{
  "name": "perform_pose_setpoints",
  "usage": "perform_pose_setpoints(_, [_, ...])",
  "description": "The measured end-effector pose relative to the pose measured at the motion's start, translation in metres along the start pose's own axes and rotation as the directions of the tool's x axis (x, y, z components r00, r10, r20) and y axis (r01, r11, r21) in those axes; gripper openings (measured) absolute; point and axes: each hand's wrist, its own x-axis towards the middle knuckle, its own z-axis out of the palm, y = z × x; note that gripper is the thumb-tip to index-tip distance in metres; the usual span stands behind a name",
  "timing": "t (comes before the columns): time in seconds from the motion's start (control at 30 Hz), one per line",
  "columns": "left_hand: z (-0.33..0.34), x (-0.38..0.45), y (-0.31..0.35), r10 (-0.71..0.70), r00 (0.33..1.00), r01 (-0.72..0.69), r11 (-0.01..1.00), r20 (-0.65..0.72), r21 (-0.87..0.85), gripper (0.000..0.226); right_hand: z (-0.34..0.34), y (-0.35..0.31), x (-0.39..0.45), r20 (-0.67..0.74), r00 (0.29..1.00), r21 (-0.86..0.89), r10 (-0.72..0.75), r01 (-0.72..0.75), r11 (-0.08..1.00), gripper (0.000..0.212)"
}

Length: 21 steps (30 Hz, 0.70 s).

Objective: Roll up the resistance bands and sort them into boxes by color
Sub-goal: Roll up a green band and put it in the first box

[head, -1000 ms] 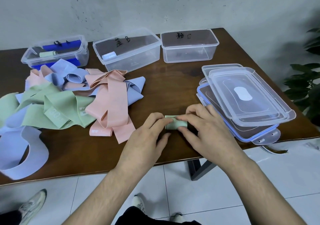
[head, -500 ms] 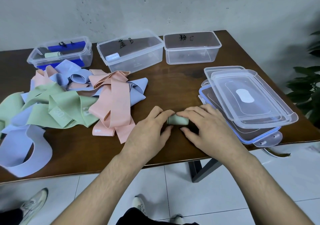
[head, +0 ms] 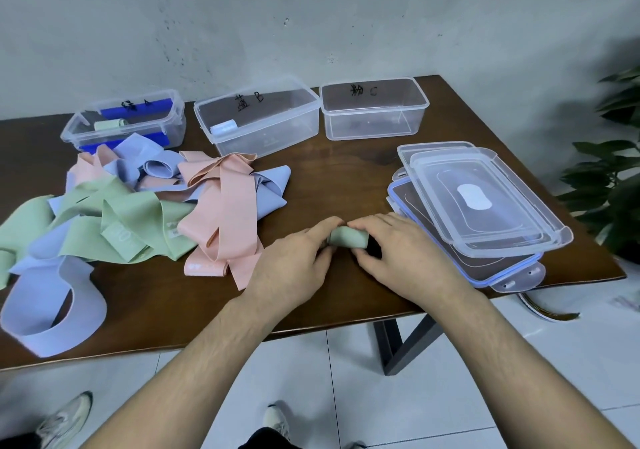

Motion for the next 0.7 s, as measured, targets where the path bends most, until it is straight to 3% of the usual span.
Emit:
perform_pose_setpoints(0.13, [-0.003, 0.000, 0.003, -0.053, 0.999, 0.053, 0.985, 0.005, -0.162, 0.044, -0.007, -0.008, -0.003, -0.009, 1.000, -0.019, 0.022, -0.023, 1.000, 0.028])
perform_pose_setpoints(0.23, [-0.003, -0.004, 0.008, -0.119, 0.993, 0.112, 0.896, 0.011, -0.429, 0.050, -0.013, -0.015, -0.004, -0.041, 0.997, -0.010, 0.068, -0.068, 0.998, 0.026])
perform_pose_setpoints(0.3, [-0.004, -0.008, 0.015, -0.210, 0.977, 0.173, 0.737, 0.022, -0.653, 0.050, -0.016, -0.018, -0.006, -0.085, 0.988, 0.034, 0.127, -0.125, 0.992, 0.026])
perform_pose_setpoints(0.4, [-0.006, -0.017, 0.030, -0.335, 0.925, 0.297, 0.351, 0.177, -0.888, 0.037, -0.018, -0.024, -0.011, -0.196, 0.961, 0.101, 0.193, -0.176, 0.979, 0.031])
perform_pose_setpoints(0.5, [-0.004, -0.023, 0.039, -0.324, 0.916, 0.304, 0.171, 0.237, -0.937, 0.023, -0.017, -0.032, -0.011, -0.212, 0.955, 0.179, 0.208, -0.171, 0.969, 0.036])
perform_pose_setpoints(0.6, [-0.008, -0.023, 0.041, -0.317, 0.915, 0.290, 0.091, 0.248, -0.953, 0.020, -0.013, -0.040, -0.012, -0.136, 0.969, 0.260, 0.208, -0.168, 0.951, 0.037])
perform_pose_setpoints(0.7, [-0.012, -0.022, 0.033, -0.345, 0.907, 0.299, 0.129, 0.240, -0.946, 0.026, -0.012, -0.046, -0.011, -0.077, 0.982, 0.323, 0.174, -0.141, 0.936, 0.037])
